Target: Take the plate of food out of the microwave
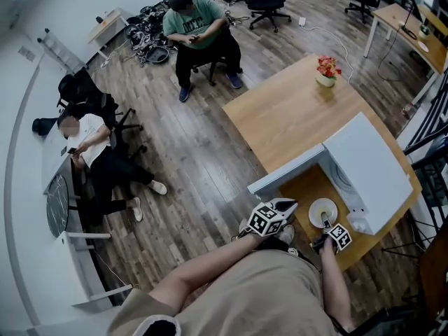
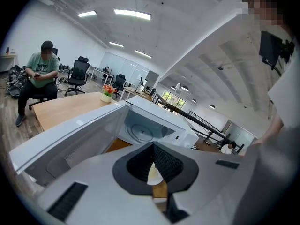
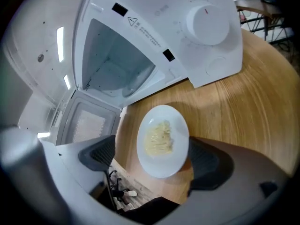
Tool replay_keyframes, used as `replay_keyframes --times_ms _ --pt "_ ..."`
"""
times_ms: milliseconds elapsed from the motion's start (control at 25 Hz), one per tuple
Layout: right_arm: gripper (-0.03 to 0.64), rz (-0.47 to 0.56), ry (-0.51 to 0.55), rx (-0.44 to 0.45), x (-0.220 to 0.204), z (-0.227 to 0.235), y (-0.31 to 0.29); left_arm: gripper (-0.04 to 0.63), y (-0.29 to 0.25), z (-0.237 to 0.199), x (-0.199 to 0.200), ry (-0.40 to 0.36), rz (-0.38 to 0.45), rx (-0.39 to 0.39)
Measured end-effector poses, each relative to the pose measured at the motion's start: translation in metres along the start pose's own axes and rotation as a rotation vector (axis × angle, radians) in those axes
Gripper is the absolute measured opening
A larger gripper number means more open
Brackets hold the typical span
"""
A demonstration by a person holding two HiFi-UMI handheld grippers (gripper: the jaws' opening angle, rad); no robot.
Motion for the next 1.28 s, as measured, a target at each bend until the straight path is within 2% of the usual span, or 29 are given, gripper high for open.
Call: replay_keyframes --times_ms 80,240,280,440,520,560,640,760,880,1000,1160,1240,1280 --pt "0.513 0.024 0.023 -0.009 0.002 -0.002 0.003 0.002 0.001 -0.001 -0.002 0.0 -0.005 -0.01" --pt "0.583 0.026 0.011 -0.015 0.0 -0.001 0.008 0.002 0.008 -0.007 -0.002 -0.012 -0.014 -0.042" --pt "0.583 0.038 0.01 -0.027 0.001 -0.002 0.011 0.002 0.012 -0.009 -0.001 -0.014 -0.017 -0.052" --pt "0.581 0.189 0.033 -0.113 0.013 -0.016 0.045 0.002 0.041 -0.024 0.01 -0.01 -0.022 -0.09" --pt "0.575 0.294 0.051 -0.104 0.015 -0.04 0.07 0.003 0.058 -0.035 0.016 0.01 -0.009 -0.11" --pt "0.562 0.338 0.065 -0.086 0.015 -0.054 0.079 0.003 0.064 -0.043 0.019 0.024 -0.001 -0.116" --pt "0.491 0.398 0.104 -0.043 0.009 -0.084 0.091 0.002 0.075 -0.066 0.025 0.062 0.016 -0.117" --pt "0.438 0.438 0.189 -0.001 -0.007 -0.136 0.099 0.003 0.092 -0.104 0.038 0.122 0.051 -0.128" --pt "0.344 0.501 0.303 -0.022 -0.027 -0.185 0.134 0.003 0.109 -0.114 0.059 0.118 0.054 -0.196" --pt "0.303 0.522 0.378 -0.03 -0.055 -0.228 0.168 0.003 0.13 -0.12 0.064 0.099 0.051 -0.254" --pt "0.284 0.569 0.398 -0.124 -0.075 -0.234 0.217 0.003 0.106 -0.122 0.06 0.078 0.026 -0.319" --pt "0.277 0.613 0.442 -0.181 -0.082 -0.232 0.242 0.003 0.097 -0.12 0.055 0.076 0.022 -0.343" --pt "0.234 0.637 0.474 -0.214 -0.086 -0.232 0.254 0.003 0.096 -0.116 0.053 0.07 0.021 -0.356"
Point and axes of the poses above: the fingertips, and each gripper's own axes: y backward along the fingers, z to its right, x out of its top, the point moved 10 cm from there along y, backward along the fingers, and after that the axes turned 10 degrees about y, right-handed, at the moved point
